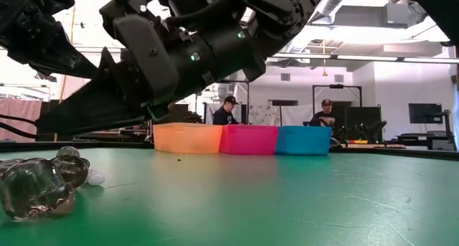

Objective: Sort Halloween decoration
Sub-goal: Put the transparent black skull toy into the orange bin

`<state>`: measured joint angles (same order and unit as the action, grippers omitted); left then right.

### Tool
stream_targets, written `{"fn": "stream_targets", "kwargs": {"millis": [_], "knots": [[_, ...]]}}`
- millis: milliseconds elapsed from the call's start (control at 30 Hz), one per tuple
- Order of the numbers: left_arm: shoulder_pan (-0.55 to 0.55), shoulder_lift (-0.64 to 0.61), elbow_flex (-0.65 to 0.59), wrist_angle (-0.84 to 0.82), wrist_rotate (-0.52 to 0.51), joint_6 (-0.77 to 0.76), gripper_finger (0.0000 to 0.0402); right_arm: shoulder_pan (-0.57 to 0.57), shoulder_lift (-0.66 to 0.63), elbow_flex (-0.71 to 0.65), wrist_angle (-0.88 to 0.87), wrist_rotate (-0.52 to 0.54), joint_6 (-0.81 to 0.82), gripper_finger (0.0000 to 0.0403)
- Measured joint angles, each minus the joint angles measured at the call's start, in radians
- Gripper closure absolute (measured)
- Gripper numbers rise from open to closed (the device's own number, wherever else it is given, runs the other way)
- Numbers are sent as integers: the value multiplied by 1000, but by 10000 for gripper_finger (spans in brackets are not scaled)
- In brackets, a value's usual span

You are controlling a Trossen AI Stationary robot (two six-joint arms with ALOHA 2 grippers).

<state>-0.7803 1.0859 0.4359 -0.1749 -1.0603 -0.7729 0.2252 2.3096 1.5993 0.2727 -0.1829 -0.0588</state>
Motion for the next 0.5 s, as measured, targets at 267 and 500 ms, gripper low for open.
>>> {"fn": "stream_targets", "kwargs": {"millis": [267,500], "knots": [[0,0,0,0,-3,-2,401,-19,1,0,27,-3,-19,186],[0,0,0,0,-31,-3,402,-4,1,0,26,-6,-32,186]]}}
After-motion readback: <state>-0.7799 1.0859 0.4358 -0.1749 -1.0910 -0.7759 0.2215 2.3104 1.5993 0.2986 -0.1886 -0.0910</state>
